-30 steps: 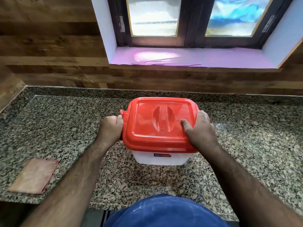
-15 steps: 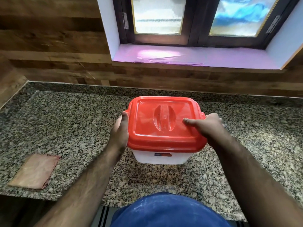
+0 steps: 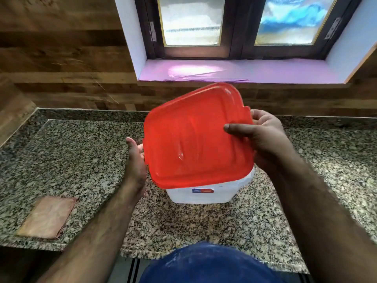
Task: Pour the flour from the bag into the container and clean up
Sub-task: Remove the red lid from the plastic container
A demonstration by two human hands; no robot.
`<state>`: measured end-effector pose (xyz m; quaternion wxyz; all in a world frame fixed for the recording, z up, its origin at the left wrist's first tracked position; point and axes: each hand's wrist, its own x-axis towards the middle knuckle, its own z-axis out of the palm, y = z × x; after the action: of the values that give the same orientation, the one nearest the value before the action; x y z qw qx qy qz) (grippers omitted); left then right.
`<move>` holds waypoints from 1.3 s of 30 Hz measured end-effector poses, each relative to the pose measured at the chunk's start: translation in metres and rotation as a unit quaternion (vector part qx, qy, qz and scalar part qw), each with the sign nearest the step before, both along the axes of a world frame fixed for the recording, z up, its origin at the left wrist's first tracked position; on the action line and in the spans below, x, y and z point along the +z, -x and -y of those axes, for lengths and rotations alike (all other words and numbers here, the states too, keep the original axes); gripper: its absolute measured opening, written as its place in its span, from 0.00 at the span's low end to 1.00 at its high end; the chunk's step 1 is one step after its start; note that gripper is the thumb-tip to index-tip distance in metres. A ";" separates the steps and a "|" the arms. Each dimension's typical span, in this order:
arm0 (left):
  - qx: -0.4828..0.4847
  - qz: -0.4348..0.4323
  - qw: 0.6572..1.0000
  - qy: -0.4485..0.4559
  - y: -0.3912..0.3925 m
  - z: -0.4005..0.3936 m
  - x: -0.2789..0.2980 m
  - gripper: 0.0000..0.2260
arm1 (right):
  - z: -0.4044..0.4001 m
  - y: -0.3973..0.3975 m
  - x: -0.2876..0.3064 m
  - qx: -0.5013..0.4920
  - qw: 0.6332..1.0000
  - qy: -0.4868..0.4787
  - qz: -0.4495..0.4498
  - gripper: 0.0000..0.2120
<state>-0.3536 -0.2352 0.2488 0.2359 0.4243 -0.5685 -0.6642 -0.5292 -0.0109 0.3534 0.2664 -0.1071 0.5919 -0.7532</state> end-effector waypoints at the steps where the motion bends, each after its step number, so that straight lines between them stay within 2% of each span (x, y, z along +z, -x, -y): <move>1: 0.022 -0.011 1.000 0.006 0.000 -0.002 0.002 0.39 | -0.003 -0.001 0.006 0.000 0.999 0.034 0.004 0.24; 3: 0.067 -0.020 0.995 0.071 -0.001 -0.008 0.003 0.37 | -0.011 0.003 0.018 -0.014 0.996 0.088 0.006 0.21; 5: 0.091 -0.022 0.977 0.192 -0.003 -0.015 0.001 0.34 | -0.020 0.014 0.027 -0.044 0.991 0.124 -0.005 0.15; 7: 0.053 -0.018 0.939 0.339 -0.002 -0.025 0.001 0.32 | -0.030 0.026 0.032 -0.088 0.986 0.137 -0.039 0.13; 9: -0.047 -0.002 0.886 0.461 0.002 -0.035 -0.001 0.34 | -0.037 0.034 0.029 -0.126 0.979 0.136 -0.083 0.15; 12: -0.236 0.023 0.807 0.540 0.013 -0.053 0.001 0.33 | -0.045 0.043 0.017 -0.165 0.966 0.116 -0.161 0.16; 14: -0.314 0.057 0.736 0.597 0.024 -0.066 0.002 0.30 | -0.049 0.050 0.006 -0.193 0.950 0.089 -0.228 0.17; 17: -0.402 0.149 0.656 0.621 0.040 -0.082 0.002 0.30 | -0.058 0.062 -0.016 -0.200 0.914 -0.025 -0.352 0.13; 19: -0.441 0.197 0.617 0.621 0.046 -0.087 0.000 0.28 | -0.065 0.071 -0.036 -0.183 0.868 -0.120 -0.445 0.11; 21: -0.449 0.210 0.606 0.622 0.048 -0.088 -0.002 0.26 | -0.071 0.077 -0.057 -0.153 0.811 -0.211 -0.523 0.11; 23: -0.446 0.206 0.606 0.626 0.048 -0.088 -0.004 0.26 | -0.075 0.081 -0.084 -0.137 0.778 -0.289 -0.541 0.11; 29: -0.434 0.181 0.600 0.647 0.047 -0.085 -0.014 0.25 | -0.105 0.092 -0.187 -0.092 0.732 -0.432 -0.519 0.04; 32: -0.423 0.178 0.605 0.651 0.048 -0.085 -0.015 0.27 | -0.126 0.088 -0.228 -0.046 0.706 -0.463 -0.534 0.06; 36: -0.422 0.174 0.613 0.645 0.048 -0.085 -0.017 0.27 | -0.142 0.082 -0.265 0.045 0.661 -0.487 -0.569 0.10; 39: -0.414 0.160 0.612 0.655 0.046 -0.085 -0.019 0.26 | -0.147 0.080 -0.276 0.147 0.640 -0.539 -0.528 0.08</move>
<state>-0.3994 -0.1503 0.2302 0.0562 -0.0241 -0.9961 -0.0642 -0.6095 0.1358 0.0772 0.0259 -0.4097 0.9094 -0.0672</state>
